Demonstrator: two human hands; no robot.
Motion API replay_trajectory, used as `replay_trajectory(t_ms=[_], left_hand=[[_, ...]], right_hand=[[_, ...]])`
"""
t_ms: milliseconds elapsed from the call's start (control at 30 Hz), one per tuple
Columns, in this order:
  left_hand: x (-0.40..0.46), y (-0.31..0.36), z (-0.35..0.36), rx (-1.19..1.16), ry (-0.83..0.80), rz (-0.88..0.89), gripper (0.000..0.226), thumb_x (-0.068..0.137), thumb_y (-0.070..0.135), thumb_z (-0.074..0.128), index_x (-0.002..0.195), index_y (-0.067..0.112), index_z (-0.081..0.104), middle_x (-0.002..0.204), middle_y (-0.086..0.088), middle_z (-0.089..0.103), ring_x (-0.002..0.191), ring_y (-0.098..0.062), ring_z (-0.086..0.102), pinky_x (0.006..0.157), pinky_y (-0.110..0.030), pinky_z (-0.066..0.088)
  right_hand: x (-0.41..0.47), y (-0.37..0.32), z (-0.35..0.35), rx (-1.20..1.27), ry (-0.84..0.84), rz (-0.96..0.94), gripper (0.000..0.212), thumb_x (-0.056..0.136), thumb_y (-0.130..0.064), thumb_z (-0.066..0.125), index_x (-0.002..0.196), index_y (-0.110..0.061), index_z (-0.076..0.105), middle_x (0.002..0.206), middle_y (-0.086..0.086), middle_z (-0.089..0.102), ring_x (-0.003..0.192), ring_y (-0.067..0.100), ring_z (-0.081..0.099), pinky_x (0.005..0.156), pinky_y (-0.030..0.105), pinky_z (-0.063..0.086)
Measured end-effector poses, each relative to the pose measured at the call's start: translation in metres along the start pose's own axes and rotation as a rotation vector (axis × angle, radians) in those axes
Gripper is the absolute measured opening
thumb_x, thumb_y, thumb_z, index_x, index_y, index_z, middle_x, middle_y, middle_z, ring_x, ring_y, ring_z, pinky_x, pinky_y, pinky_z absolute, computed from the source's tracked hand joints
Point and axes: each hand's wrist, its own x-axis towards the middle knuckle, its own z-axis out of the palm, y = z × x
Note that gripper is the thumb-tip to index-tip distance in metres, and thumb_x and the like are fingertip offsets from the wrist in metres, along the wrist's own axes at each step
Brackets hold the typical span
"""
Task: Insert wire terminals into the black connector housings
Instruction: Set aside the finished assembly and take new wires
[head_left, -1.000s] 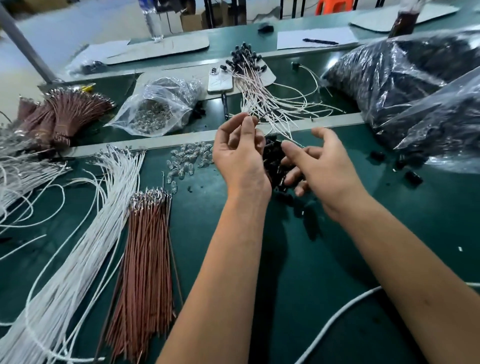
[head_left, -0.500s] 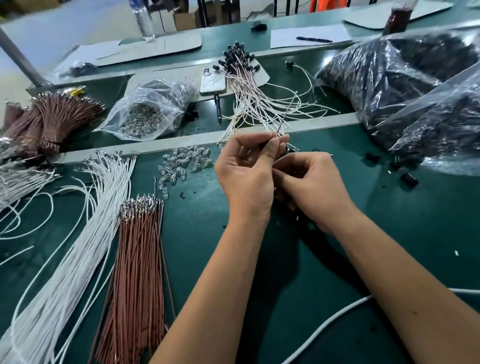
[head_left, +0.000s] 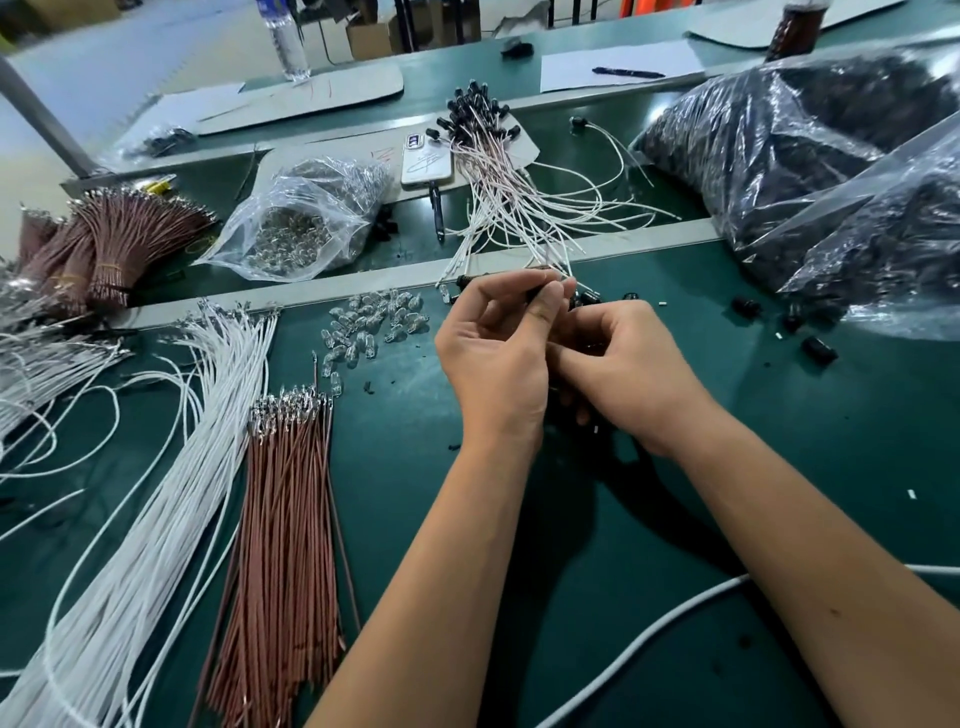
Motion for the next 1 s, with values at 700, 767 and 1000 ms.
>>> replay_trajectory(t_ms=[700, 767, 1000], left_hand=[[0.019, 0.002, -0.041, 0.352, -0.117, -0.008, 0.026, 0.081, -0.009, 0.077, 0.102, 0.006, 0.073, 0.094, -0.01, 0.078, 0.091, -0.029, 0.075, 0.086, -0.033, 0.059], [0.019, 0.001, -0.041, 0.323, -0.13, -0.017, 0.026, 0.08, -0.011, 0.077, 0.102, 0.002, 0.069, 0.095, -0.012, 0.077, 0.091, -0.025, 0.075, 0.086, -0.032, 0.059], [0.02, 0.002, -0.042, 0.269, -0.117, -0.038, 0.031, 0.078, -0.012, 0.079, 0.104, 0.0, 0.065, 0.099, -0.018, 0.076, 0.091, -0.03, 0.074, 0.088, -0.036, 0.06]], right_hand=[[0.004, -0.01, -0.012, 0.521, 0.232, -0.056, 0.014, 0.088, -0.002, 0.078, 0.088, -0.012, 0.068, 0.089, 0.014, 0.079, 0.069, 0.022, 0.076, 0.047, 0.022, 0.051], [0.004, -0.009, -0.011, 0.504, 0.269, -0.062, 0.016, 0.088, -0.001, 0.079, 0.087, -0.013, 0.068, 0.088, 0.014, 0.079, 0.068, 0.021, 0.075, 0.046, 0.022, 0.05], [0.006, -0.008, -0.012, 0.481, 0.359, -0.117, 0.015, 0.087, -0.005, 0.081, 0.088, -0.013, 0.069, 0.089, 0.015, 0.079, 0.069, 0.022, 0.075, 0.046, 0.022, 0.049]])
